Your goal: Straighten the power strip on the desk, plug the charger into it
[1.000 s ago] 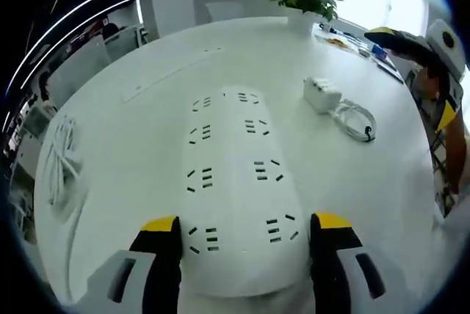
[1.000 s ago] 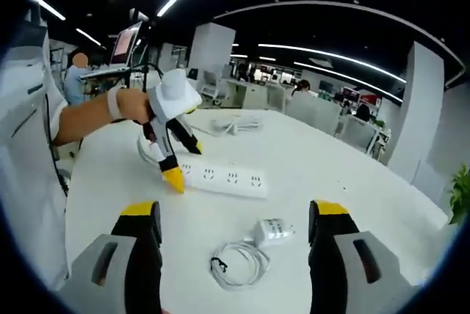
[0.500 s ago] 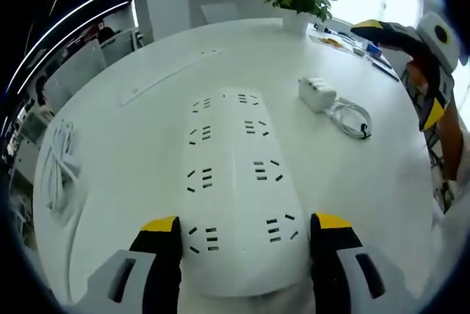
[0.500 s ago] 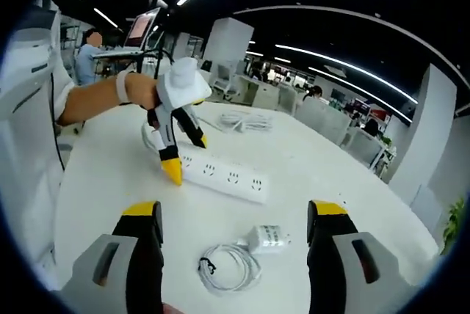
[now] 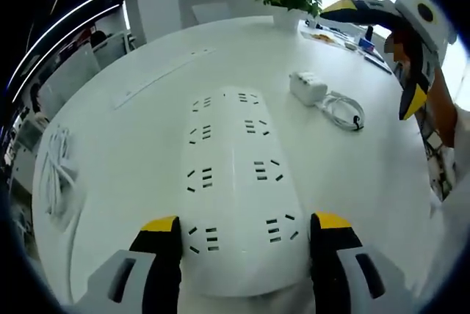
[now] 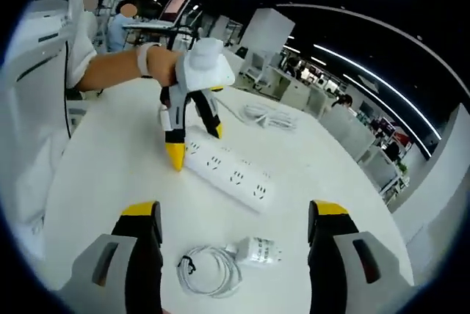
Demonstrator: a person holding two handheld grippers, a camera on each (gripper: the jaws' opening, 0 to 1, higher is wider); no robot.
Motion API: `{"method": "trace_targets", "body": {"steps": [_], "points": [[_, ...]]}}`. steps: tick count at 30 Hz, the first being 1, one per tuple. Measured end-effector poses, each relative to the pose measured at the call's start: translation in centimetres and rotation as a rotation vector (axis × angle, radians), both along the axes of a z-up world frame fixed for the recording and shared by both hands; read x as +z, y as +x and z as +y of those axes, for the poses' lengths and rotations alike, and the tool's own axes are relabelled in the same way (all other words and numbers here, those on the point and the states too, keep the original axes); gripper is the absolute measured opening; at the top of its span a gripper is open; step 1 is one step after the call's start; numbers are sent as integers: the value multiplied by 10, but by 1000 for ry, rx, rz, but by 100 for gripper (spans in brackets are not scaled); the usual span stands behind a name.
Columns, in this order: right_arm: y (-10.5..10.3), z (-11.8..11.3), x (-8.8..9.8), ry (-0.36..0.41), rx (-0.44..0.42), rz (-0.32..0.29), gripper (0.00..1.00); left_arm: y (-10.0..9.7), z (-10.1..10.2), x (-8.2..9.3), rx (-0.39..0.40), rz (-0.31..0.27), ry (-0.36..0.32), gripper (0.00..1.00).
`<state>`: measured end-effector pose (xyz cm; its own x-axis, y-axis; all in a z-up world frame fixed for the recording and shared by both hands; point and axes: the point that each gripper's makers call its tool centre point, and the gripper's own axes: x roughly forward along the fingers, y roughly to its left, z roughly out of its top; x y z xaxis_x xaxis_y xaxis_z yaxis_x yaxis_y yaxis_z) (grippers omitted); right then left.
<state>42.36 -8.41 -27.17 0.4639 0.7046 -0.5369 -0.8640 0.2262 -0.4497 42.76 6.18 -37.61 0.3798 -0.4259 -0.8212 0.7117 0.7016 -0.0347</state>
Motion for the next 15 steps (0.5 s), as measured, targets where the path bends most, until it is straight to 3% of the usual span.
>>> {"method": "trace_targets", "body": {"steps": [6, 15], "points": [[8, 12, -8, -44, 73, -20, 79, -4, 1, 0, -25, 1, 1, 72], [22, 17, -17, -116, 132, 26, 79, -8, 2, 0, -50, 3, 5, 72]]}}
